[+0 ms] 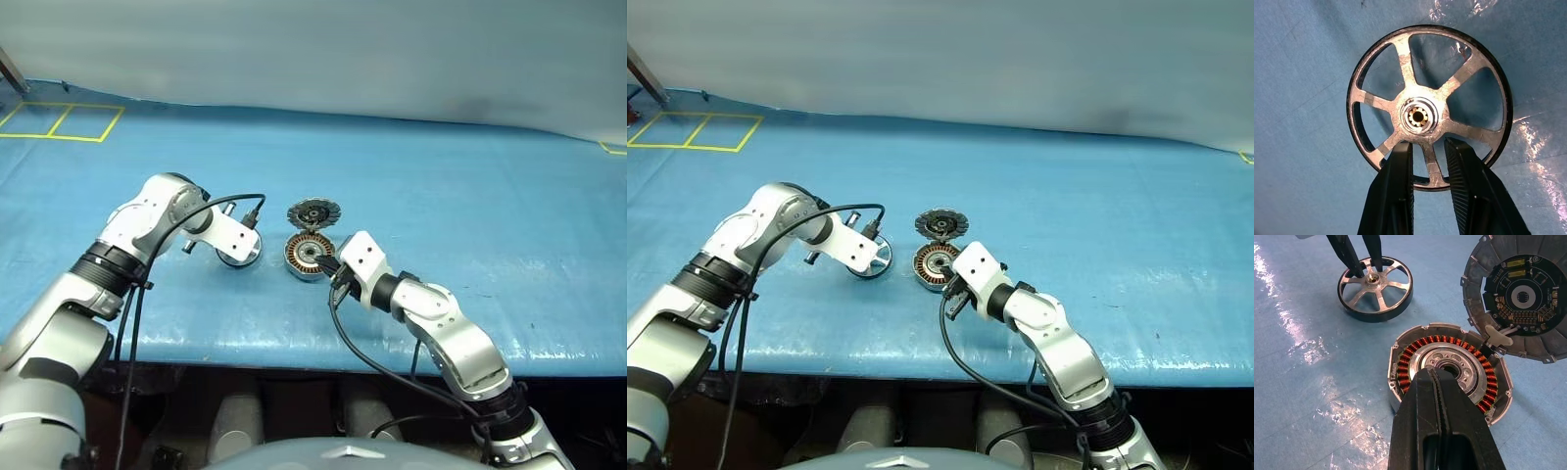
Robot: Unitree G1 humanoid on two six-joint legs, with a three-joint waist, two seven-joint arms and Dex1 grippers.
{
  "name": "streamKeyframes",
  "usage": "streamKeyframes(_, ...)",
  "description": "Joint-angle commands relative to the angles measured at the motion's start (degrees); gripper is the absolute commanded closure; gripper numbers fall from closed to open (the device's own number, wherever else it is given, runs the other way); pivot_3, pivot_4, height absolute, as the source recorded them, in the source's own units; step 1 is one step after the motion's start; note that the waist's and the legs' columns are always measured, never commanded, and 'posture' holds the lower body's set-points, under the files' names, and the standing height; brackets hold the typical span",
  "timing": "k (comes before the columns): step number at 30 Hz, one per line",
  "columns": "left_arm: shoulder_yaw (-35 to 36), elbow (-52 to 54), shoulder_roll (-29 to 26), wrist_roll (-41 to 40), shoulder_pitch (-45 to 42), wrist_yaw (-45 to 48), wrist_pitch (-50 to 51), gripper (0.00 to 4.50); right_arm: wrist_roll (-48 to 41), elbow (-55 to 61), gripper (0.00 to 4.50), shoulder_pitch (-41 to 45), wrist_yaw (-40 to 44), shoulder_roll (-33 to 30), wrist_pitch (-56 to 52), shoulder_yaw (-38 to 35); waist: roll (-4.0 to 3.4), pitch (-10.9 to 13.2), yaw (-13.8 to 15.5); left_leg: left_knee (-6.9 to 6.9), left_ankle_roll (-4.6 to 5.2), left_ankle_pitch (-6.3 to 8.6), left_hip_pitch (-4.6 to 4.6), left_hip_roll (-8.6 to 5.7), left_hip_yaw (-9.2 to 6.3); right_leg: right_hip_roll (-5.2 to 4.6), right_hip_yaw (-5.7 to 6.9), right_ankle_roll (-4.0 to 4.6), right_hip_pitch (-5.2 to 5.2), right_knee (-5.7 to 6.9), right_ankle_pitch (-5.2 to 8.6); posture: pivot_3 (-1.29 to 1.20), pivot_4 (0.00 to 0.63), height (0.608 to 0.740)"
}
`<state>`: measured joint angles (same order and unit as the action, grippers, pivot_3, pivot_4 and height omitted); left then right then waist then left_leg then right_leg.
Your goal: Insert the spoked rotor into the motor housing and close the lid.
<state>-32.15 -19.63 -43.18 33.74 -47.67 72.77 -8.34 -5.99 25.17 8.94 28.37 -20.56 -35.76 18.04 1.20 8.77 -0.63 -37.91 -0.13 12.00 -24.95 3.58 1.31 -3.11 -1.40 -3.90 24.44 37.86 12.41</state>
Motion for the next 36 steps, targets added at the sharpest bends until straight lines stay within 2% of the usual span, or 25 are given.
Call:
streamKeyframes(1,0.5,0.2,-0.7,0.3,0.2,0.2,-0.6,3.49,-0.3,1.5,4.5,0.4,-0.3,0.2,0.3,-1.0,0.0,0.0,0.0,0.0,0.0,0.0,0.0,0.0,0.0,0.0,0.0,0.0,0.0,0.0,0.0,0.0,0.15,0.74)
streamKeyframes(5,0.7,-0.5,-0.3,0.2,0.5,-0.4,-0.3,4.32,-0.2,1.6,4.5,0.4,-0.3,0.1,0.4,-1.0,0.0,0.0,0.0,0.0,0.0,0.0,0.0,0.0,0.0,0.0,0.0,0.0,0.0,0.0,0.0,0.0,0.15,0.74)
streamKeyframes(13,1.0,-1.3,0.2,0.3,0.1,-2.1,-0.9,4.42,-0.1,1.6,4.5,0.3,-0.4,0.1,0.4,-1.0,0.0,0.0,0.0,0.0,0.0,0.0,0.01,0.0,0.0,0.0,0.0,0.0,-0.01,0.01,0.0,0.0,0.15,0.74)
streamKeyframes(20,5.5,-2.6,0.3,-5.1,-1.1,-4.5,-0.7,4.42,-0.2,1.5,4.5,-0.1,-0.8,0.3,0.9,-1.6,0.0,0.0,0.0,-0.01,0.0,0.0,-0.01,0.0,0.0,0.0,0.0,0.0,0.0,0.0,0.0,0.0,0.15,0.74)
streamKeyframes(29,12.6,-2.1,-2.5,-17.3,3.5,-1.1,-0.5,4.42,-0.3,0.8,4.5,-3.0,-2.8,-0.5,2.6,-8.0,0.0,0.0,-0.1,0.02,0.0,0.0,0.01,0.01,0.01,0.0,-0.01,0.01,0.01,0.01,-0.01,0.0,0.15,0.74)
streamKeyframes(33,16.1,-0.2,-0.8,-28.2,4.6,6.2,6.3,4.42,-0.3,0.7,4.5,-4.8,-4.5,0.3,3.9,-10.4,0.01,0.0,0.1,-0.01,0.0,0.0,0.0,0.0,0.01,0.0,-0.01,0.0,0.0,0.01,0.0,0.0,0.15,0.74)
streamKeyframes(36,16.4,-0.4,0.3,-31.7,3.8,8.9,9.8,4.42,-0.6,0.3,4.5,-5.7,-4.7,1.0,5.2,-10.6,0.01,0.0,0.0,-0.03,0.0,0.0,0.0,0.0,0.01,-0.01,-0.01,0.0,-0.02,0.0,0.0,0.0,0.15,0.74)
